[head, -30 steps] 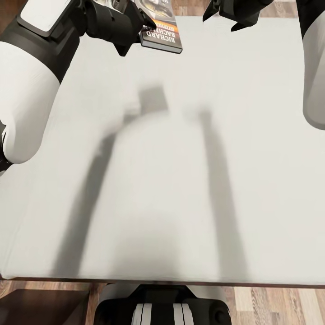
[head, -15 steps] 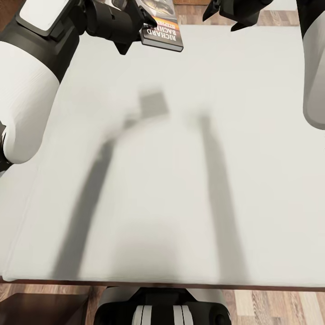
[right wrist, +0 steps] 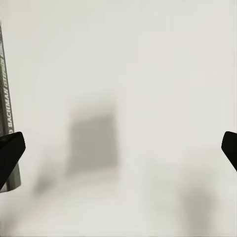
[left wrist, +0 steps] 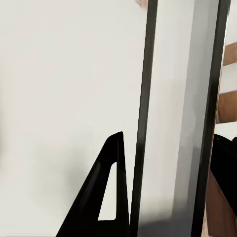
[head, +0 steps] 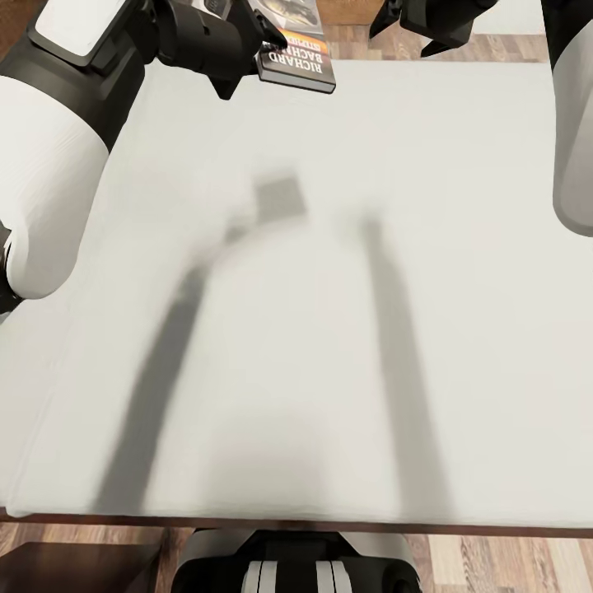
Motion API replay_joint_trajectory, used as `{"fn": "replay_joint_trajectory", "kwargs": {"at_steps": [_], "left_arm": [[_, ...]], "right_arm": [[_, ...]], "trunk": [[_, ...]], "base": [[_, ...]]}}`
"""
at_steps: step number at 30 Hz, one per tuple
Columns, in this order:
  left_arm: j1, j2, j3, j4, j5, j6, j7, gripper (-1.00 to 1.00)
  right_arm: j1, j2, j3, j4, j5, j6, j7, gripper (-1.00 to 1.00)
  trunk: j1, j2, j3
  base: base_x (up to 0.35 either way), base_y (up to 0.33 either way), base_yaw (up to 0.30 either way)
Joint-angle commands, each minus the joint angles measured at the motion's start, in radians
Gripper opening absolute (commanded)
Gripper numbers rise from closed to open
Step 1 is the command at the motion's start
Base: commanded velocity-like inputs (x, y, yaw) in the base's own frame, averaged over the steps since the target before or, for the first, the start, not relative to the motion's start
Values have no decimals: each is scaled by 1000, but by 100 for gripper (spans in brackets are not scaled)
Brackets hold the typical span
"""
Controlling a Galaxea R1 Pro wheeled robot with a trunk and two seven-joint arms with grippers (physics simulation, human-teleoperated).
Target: In the bedroom, move the book from the bed onto either nightstand, and place the two sandals side by side next to the bed.
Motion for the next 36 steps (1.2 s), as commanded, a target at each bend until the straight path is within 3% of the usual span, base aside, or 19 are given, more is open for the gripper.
{"fn": "replay_joint_trajectory", "kwargs": {"at_steps": [1, 36], "left_arm": [[-1, 1, -3, -1, 11, 0, 8, -100], [-1, 1, -1, -1, 14, 0, -3, -100]], "right_arm": [[0, 1, -6, -1, -5, 4, -4, 100], [1, 2, -25, 3, -17, 4, 2, 100]], "trunk": [[0, 0, 1], [0, 0, 59]], "base": [[0, 0, 0], [0, 0, 0]]}}
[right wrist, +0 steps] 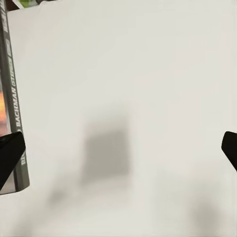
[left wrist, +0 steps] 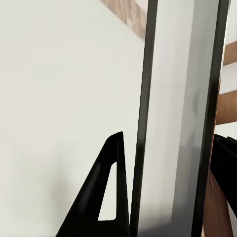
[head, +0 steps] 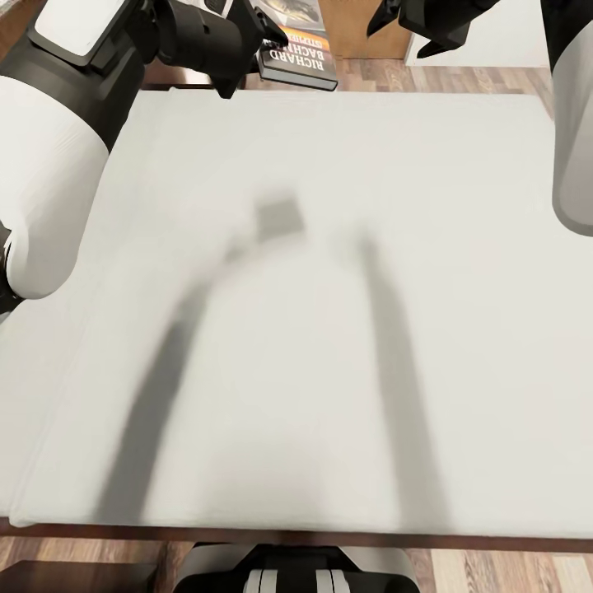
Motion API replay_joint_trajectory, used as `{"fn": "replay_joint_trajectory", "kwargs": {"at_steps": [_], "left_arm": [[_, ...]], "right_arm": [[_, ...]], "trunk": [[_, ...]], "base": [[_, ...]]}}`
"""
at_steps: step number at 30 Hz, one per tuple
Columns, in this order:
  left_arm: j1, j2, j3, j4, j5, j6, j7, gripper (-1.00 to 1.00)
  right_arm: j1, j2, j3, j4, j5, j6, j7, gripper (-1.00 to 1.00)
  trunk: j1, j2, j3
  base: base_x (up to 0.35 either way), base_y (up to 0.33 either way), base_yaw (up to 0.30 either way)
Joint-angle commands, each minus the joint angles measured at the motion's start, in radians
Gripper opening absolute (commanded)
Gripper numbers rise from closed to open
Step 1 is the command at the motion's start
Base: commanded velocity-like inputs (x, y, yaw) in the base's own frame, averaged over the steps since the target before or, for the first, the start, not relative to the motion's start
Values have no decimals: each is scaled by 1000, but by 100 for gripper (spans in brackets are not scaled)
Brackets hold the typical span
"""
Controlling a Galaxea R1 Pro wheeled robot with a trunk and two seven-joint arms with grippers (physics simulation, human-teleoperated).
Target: In the bedroom, move the book from the bed onto either nightstand, and place the two sandals side by side next to the bed.
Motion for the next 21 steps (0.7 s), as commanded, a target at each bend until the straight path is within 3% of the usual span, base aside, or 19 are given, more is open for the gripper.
{"fn": "replay_joint_trajectory", "kwargs": {"at_steps": [1, 21], "left_arm": [[-1, 1, -3, -1, 10, 0, 9, -100], [0, 1, -5, -19, 10, 0, 9, -100]], "right_arm": [[0, 0, -5, -1, -4, 4, -3, 100], [-1, 0, -5, -1, -4, 4, -3, 100]], "trunk": [[0, 0, 1], [0, 0, 34]], "base": [[0, 0, 0], [0, 0, 0]]}}
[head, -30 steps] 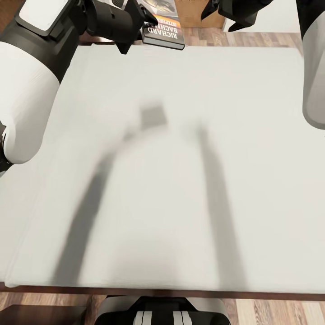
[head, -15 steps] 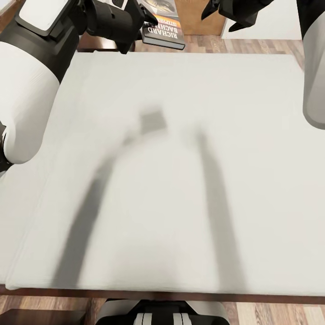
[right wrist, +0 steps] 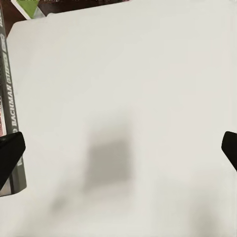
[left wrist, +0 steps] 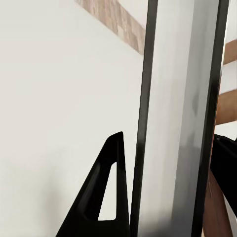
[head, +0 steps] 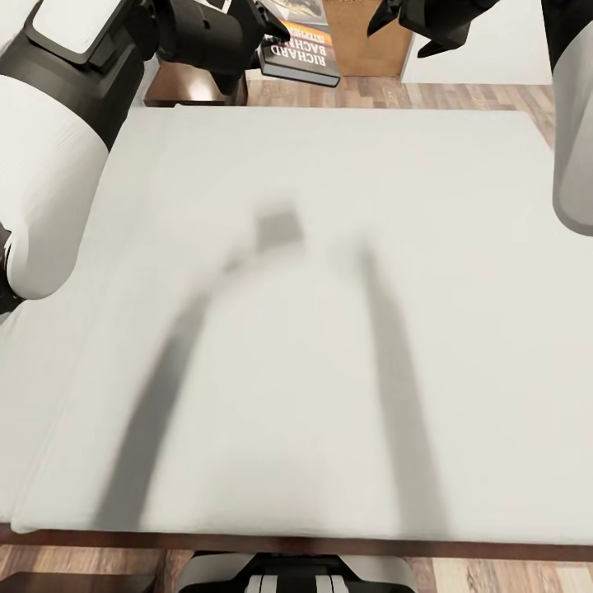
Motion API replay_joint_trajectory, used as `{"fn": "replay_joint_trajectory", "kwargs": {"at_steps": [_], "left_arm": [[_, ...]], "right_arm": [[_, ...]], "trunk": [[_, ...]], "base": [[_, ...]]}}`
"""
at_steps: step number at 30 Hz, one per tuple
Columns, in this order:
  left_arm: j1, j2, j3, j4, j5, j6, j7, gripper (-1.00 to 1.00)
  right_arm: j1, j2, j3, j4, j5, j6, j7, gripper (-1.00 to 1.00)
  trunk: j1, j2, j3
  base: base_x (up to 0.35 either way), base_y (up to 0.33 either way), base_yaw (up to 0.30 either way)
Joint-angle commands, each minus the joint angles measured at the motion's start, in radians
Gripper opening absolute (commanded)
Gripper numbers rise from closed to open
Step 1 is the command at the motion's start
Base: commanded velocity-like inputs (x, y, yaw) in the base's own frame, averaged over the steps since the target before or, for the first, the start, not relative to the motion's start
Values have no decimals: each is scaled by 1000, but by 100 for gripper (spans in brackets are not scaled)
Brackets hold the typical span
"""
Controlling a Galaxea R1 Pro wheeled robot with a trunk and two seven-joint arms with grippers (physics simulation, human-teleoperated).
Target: In the bedroom, move the book from the bed onto either nightstand, and place the two sandals side by side next to the bed.
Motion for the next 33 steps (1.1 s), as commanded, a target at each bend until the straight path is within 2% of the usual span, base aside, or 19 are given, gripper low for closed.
{"fn": "replay_joint_trajectory", "kwargs": {"at_steps": [1, 5, 9, 17, 33], "left_arm": [[-1, 1, -3, -1, 10, 0, 9, -100], [3, 1, -3, -2, 16, 0, 7, -100], [19, 1, -3, -3, 47, 0, 3, -100], [41, 1, -3, -3, 74, 0, 1, -100], [91, 11, -4, 1, 86, 1, -47, -100]], "right_arm": [[-1, 1, -5, -1, -3, 4, -3, 100], [-1, 1, -5, -1, -3, 4, -3, 100], [-1, 0, -5, -1, -3, 4, -3, 100], [0, 0, -5, -1, -3, 4, -3, 100], [-1, -4, -6, -2, -3, 4, -3, 100]], "trunk": [[0, 0, 1], [0, 0, 8], [0, 0, 14], [0, 0, 28], [0, 0, 54]], "base": [[0, 0, 0], [0, 0, 0], [0, 0, 0], [0, 0, 0], [0, 0, 0]]}}
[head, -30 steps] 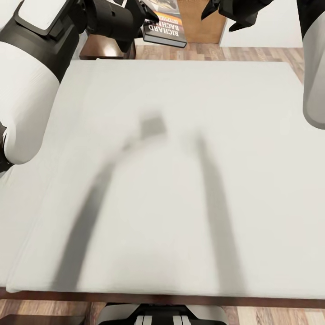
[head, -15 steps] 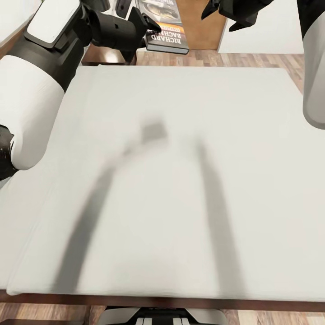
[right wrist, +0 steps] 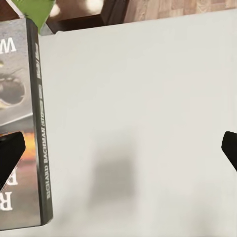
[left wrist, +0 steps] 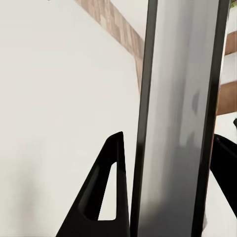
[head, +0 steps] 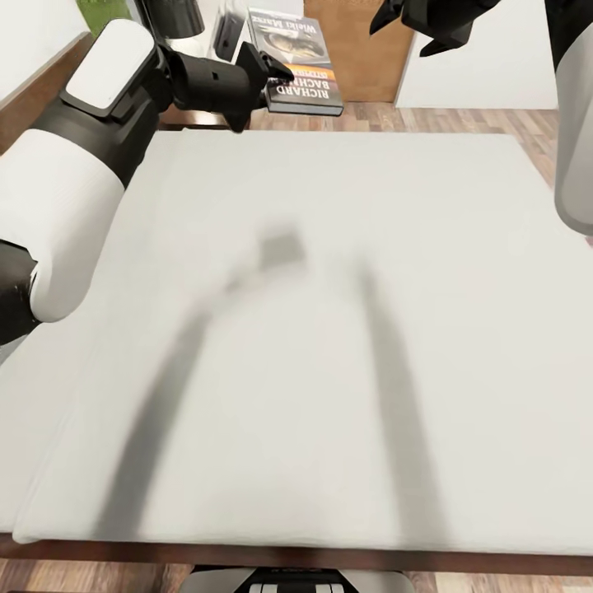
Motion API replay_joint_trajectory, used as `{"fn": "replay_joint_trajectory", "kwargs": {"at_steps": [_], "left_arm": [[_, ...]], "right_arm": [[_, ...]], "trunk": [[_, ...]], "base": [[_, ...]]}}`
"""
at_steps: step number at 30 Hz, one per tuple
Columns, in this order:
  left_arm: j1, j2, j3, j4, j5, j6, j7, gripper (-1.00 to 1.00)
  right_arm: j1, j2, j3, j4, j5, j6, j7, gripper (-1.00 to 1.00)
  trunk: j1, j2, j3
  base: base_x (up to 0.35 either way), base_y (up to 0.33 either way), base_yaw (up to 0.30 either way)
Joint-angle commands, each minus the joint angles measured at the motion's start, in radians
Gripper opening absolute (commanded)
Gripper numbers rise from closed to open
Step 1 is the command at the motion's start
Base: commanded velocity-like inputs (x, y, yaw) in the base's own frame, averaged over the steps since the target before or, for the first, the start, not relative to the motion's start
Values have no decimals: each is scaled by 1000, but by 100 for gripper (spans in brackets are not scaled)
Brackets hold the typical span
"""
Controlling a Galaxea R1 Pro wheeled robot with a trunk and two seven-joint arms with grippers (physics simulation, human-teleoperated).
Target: In the bedroom, move the book from the bed onto either nightstand, and place the two sandals side by side next to the bed.
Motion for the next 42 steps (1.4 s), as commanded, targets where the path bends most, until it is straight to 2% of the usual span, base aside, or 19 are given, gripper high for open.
{"fn": "replay_joint_trajectory", "kwargs": {"at_steps": [1, 25, 31, 42], "left_arm": [[3, 1, -3, -1, 11, 0, 6, -100], [75, 7, -3, 7, 12, 0, -21, -100], [81, 24, -4, 10, 12, 0, -46, -100], [104, 44, -5, 10, 10, 1, -59, -100]], "right_arm": [[-1, 0, -5, -1, -4, 4, -3, 100], [1, -8, -28, 3, -4, 4, -2, 100], [2, -9, -63, 9, -4, 4, 4, 100], [7, -21, -85, 12, -4, 4, 32, 100]], "trunk": [[0, 0, 1], [0, 0, 41], [0, 0, 51], [0, 0, 69]], "base": [[0, 0, 0], [0, 0, 0], [0, 0, 0], [0, 0, 0]]}}
